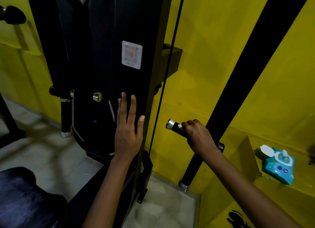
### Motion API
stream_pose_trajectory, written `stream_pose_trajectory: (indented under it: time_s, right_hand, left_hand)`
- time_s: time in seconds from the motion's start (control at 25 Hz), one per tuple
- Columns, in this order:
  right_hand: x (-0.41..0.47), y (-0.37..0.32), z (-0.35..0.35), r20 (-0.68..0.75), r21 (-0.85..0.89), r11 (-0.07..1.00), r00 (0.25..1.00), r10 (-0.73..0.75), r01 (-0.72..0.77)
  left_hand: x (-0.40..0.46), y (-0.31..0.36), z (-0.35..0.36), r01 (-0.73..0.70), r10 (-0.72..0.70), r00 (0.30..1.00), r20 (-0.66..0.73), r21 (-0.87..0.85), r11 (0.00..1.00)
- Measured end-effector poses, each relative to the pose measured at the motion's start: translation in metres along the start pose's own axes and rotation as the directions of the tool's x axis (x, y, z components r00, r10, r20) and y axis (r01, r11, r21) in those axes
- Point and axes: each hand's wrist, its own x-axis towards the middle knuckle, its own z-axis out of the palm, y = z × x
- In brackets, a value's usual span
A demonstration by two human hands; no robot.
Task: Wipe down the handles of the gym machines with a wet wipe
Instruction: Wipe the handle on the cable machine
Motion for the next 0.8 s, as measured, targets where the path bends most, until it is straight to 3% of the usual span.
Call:
stream_pose_trajectory:
  time_s: [0.2, 0.32, 0.52, 0.68, 0.8]
  right_hand:
    - [0.017, -0.002, -0.007, 0.112, -0.043, 0.992, 0.987, 0.119, -0.115]
    - [0.023, 0.004, -0.002, 0.099, 0.054, 0.997, 0.994, 0.045, -0.051]
    - [0.028, 0.004, -0.002, 0.108, -0.007, 0.998, 0.992, 0.066, -0.065]
    - [0.033, 0.010, 0.007, 0.069, 0.187, 0.982, 0.998, -0.009, -0.004]
    - [0.032, 0.014, 0.006, 0.057, 0.135, 0.991, 0.998, 0.003, -0.011]
  left_hand:
    - [0.001, -0.001, 0.000, 0.009, -0.009, 1.000, 0.009, -0.009, 1.000]
    - [0.001, 0.001, -0.002, 0.022, -0.021, 1.000, 0.022, -0.015, 1.000]
    - [0.000, -0.004, 0.000, 0.003, -0.003, 1.000, 0.013, -0.004, 1.000]
    - [0.000, -0.005, 0.001, -0.002, 0.002, 1.000, 0.013, -0.017, 1.000]
    - [-0.001, -0.007, 0.003, -0.006, 0.006, 1.000, 0.006, -0.016, 1.000]
